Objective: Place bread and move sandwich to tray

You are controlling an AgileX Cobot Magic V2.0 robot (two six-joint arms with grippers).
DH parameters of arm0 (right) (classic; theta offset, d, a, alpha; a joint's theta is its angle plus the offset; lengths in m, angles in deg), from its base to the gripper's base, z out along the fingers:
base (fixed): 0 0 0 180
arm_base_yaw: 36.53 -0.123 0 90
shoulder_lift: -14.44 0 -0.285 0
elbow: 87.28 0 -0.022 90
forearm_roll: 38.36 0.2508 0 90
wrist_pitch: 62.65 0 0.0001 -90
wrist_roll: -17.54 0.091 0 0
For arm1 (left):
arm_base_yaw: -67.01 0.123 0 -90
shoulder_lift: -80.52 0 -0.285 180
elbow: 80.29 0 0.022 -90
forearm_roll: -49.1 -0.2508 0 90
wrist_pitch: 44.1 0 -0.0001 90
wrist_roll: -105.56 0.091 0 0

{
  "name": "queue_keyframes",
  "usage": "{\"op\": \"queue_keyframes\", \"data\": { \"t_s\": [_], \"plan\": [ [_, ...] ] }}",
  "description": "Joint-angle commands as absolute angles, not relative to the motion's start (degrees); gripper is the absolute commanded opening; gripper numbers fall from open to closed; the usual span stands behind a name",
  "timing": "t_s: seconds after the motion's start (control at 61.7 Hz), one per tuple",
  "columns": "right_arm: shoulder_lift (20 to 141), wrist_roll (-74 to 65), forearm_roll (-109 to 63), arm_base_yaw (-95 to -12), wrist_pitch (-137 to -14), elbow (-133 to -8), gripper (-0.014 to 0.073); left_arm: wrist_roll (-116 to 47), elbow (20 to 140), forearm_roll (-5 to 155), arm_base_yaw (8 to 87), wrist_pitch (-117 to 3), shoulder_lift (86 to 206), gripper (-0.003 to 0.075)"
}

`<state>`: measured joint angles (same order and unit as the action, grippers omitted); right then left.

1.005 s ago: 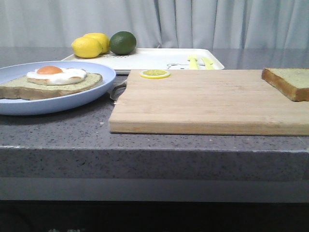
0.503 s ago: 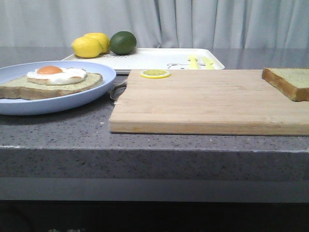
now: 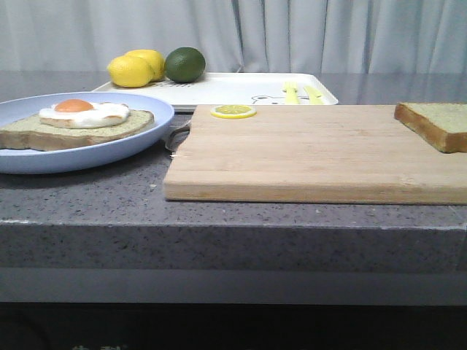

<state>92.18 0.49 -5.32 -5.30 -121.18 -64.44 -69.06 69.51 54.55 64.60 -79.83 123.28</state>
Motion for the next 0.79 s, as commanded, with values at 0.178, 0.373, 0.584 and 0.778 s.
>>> {"op": "queue_keyframes", "data": {
  "t_s": [0.178,0.373,0.584,0.778],
  "plan": [
    [100.7,-14.3,18.8,1.7,-125.3,-66.2,0.0486,-69.6,71.0,55.0,54.7,-75.1,123.7,0.0566],
    [107.0,-14.9,19.0,1.7,-125.6,-66.2,0.0486,-69.6,71.0,53.1,48.7,-75.1,123.7,0.0566],
    [110.8,-18.0,21.1,0.4,-127.3,-66.2,0.0486,-69.6,71.0,52.6,48.3,-75.5,123.7,0.0566],
    [113.0,-21.5,25.1,-0.4,-130.9,-66.2,0.0486,-69.6,71.0,52.5,48.3,-75.5,123.7,0.0566]
  ]
}}
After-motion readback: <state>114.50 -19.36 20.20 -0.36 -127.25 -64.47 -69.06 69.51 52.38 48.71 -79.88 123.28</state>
